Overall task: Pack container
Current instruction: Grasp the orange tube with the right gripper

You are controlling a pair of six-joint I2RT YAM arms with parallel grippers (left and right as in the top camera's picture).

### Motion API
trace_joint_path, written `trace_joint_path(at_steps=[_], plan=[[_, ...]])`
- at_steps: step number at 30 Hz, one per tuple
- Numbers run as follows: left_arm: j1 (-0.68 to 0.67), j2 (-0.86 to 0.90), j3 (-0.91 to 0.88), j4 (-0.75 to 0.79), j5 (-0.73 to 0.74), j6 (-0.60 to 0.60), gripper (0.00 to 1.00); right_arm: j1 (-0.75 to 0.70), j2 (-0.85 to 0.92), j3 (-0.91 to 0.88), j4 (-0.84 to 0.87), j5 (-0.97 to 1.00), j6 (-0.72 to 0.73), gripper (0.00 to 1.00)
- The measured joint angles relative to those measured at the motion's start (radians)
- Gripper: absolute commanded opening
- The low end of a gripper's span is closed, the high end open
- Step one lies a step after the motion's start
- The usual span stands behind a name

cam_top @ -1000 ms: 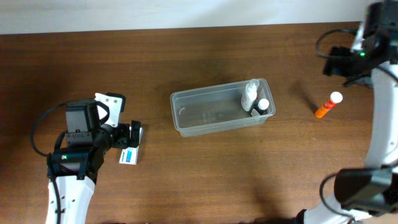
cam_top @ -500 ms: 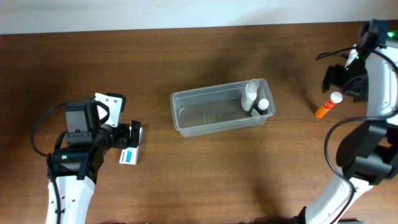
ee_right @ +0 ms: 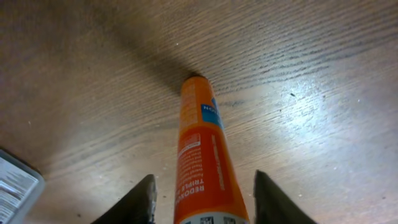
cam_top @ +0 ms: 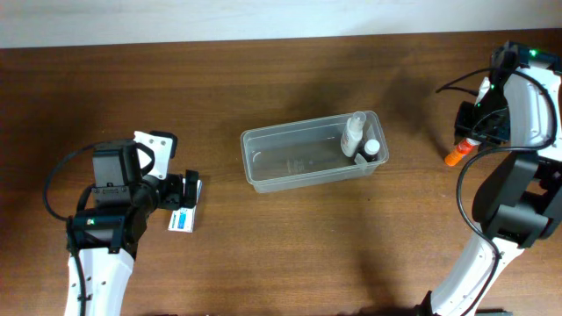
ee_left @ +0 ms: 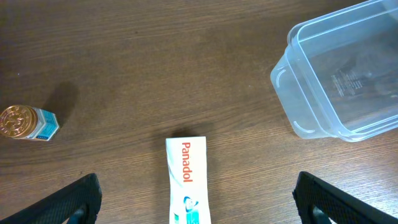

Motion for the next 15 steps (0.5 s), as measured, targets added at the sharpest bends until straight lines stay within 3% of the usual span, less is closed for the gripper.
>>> trace_joint_path(at_steps=[11, 15], plan=[[0.0, 0.0, 0.0, 0.0, 0.0, 0.0, 0.99, 0.0, 0.0, 0.0, 0.0, -0.003, 0.0, 0.15], [0.0, 0.0, 0.0, 0.0, 0.0, 0.0, 0.99, 0.0, 0.0, 0.0, -0.004, -0.004, 0.0, 0.13]])
